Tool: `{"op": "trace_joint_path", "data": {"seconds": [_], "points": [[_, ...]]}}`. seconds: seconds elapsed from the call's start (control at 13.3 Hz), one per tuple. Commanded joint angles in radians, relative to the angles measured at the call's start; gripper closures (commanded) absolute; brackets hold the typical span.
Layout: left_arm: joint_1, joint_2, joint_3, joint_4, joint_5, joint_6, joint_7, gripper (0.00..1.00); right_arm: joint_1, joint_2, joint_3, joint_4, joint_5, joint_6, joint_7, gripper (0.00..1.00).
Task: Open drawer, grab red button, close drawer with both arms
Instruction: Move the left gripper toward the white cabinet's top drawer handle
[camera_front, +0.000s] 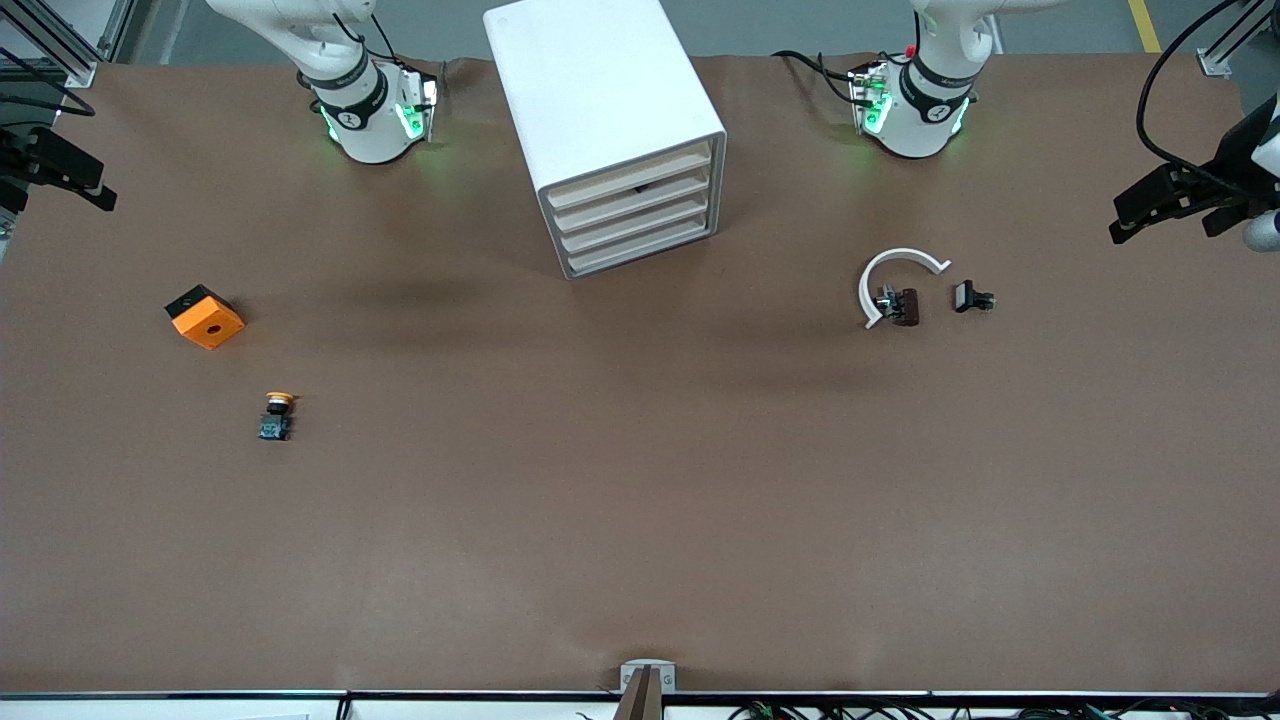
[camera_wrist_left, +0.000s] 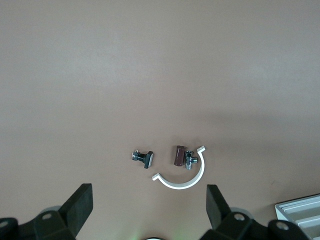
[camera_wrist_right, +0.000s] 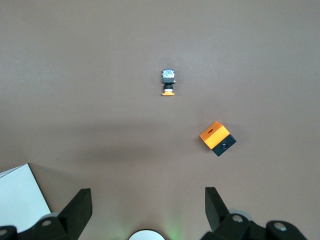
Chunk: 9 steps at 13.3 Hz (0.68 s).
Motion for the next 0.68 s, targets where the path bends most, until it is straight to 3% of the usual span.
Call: {"op": "trace_joint_path", "data": {"seconds": [0.0,0.6], "points": [[0.003,0.007,-0.002,0.020,0.004,-0.008,0.009,0.00,0.006,-0.023,-0.003,-0.020,-0.002,0.015,-0.003,0.00],[-0.013,0.073,-0.006,0.030,-0.008,-0.006,-0.010,0.00,0.005,-0.024,-0.004,-0.021,0.023,0.024,0.011,0.00]]}}
